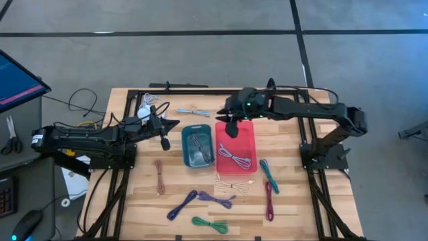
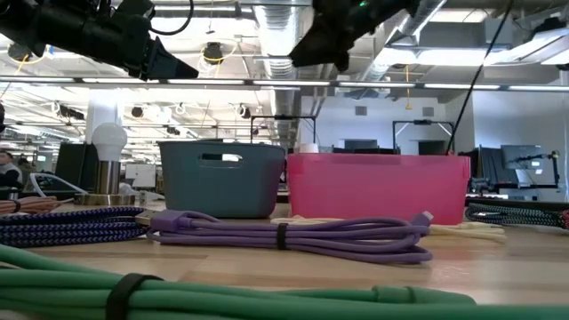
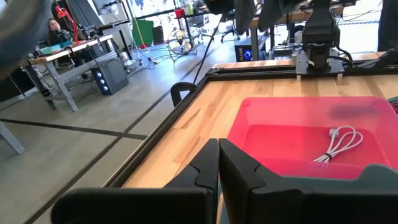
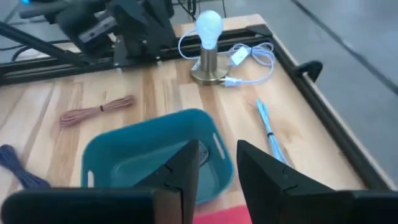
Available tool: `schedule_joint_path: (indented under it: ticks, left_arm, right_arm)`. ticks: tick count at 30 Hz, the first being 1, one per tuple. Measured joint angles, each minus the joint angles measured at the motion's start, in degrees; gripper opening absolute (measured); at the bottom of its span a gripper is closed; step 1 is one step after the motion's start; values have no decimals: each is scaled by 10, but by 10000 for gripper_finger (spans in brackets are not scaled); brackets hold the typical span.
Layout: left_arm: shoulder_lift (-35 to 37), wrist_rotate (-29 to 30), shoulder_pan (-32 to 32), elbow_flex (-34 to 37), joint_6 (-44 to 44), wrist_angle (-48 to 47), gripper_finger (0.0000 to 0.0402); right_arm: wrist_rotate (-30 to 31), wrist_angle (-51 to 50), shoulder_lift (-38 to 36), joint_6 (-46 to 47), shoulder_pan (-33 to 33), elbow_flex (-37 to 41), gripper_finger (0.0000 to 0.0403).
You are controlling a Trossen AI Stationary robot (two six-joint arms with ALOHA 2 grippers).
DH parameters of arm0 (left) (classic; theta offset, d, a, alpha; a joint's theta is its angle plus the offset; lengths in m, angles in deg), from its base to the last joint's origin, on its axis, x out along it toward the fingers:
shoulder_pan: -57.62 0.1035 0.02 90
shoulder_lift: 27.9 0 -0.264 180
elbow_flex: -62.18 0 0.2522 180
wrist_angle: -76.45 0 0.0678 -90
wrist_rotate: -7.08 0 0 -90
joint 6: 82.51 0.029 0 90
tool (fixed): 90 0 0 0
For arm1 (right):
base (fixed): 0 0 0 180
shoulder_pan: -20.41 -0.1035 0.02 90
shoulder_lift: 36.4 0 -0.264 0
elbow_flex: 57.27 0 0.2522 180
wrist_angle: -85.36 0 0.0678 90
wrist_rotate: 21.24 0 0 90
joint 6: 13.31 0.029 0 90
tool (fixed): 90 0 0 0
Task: Pick & Place USB Port
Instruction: Put the white charger cable into the red bin
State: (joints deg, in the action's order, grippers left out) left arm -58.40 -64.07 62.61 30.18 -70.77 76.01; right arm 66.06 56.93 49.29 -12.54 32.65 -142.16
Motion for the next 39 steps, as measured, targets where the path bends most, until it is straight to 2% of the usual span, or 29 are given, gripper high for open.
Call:
schedule_joint_path:
  ticks: [7, 15, 26, 32, 39]
  left_arm:
    - [0, 0, 0, 0, 0, 0, 11]
    - [0, 0, 0, 0, 0, 0, 11]
    - [0, 0, 0, 0, 0, 0, 11]
    - [0, 0, 0, 0, 0, 2, 11]
    - [0, 0, 0, 0, 0, 5, 11]
  right_arm:
    - [0, 39, -84, -12, -15, 100, 81]
    - [2, 152, -191, 6, -17, 263, 71]
    - [2, 317, -362, 4, -17, 447, 71]
    - [0, 346, -430, 3, -17, 508, 71]
    - [-2, 374, -476, -4, -17, 581, 71]
